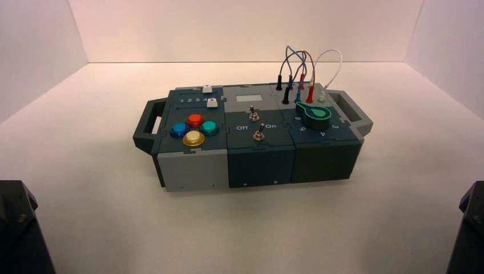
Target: Flip the bottom switch off with the left gripper.
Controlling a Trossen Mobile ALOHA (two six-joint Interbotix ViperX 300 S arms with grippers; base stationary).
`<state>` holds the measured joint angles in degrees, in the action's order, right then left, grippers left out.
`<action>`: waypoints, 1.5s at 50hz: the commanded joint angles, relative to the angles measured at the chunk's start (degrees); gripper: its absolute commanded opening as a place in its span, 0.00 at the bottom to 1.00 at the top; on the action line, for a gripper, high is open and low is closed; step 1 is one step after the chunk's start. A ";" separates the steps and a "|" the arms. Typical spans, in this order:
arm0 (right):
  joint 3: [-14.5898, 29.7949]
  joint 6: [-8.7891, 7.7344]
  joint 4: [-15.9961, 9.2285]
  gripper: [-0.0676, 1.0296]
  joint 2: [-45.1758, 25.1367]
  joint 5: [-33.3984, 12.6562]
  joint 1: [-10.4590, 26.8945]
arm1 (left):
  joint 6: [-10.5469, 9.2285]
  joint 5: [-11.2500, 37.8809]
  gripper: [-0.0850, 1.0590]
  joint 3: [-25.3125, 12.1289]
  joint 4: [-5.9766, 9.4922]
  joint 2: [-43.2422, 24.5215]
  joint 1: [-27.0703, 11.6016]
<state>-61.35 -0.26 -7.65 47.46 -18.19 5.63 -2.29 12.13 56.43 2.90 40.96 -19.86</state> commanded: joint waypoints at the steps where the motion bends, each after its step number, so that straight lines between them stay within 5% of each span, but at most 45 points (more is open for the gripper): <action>1: 3.87 0.26 -1.85 0.04 -3.96 -5.10 0.18 | -0.97 5.98 0.05 -5.01 0.62 -1.23 -2.64; 7: 6.50 0.00 -2.72 0.04 -9.40 -9.67 0.26 | -4.75 12.39 0.05 -8.09 1.85 -2.46 -5.10; 11: 8.17 -0.09 -3.08 0.04 -13.27 -11.60 1.14 | -9.76 16.96 0.05 -9.76 3.25 -3.34 -6.59; 18: 10.37 -0.26 -3.16 0.04 -18.90 -13.89 4.75 | -15.73 20.65 0.05 -10.72 3.96 -4.75 -8.17; 33: 12.66 -0.26 -3.25 0.04 -28.48 -16.61 7.91 | -22.41 24.35 0.05 -10.90 4.13 -7.65 -12.74; 50: 13.27 -0.26 -3.52 0.04 -33.84 -17.31 7.91 | -26.19 24.43 0.05 -10.90 4.13 -9.05 -15.73; 75: 16.26 -0.26 -4.83 0.04 -45.35 -16.35 7.91 | -26.72 25.84 0.05 -10.37 4.22 -10.28 -16.61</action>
<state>-46.76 -0.53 -12.22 2.72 -34.80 13.45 -28.65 37.35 47.37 6.94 30.50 -36.30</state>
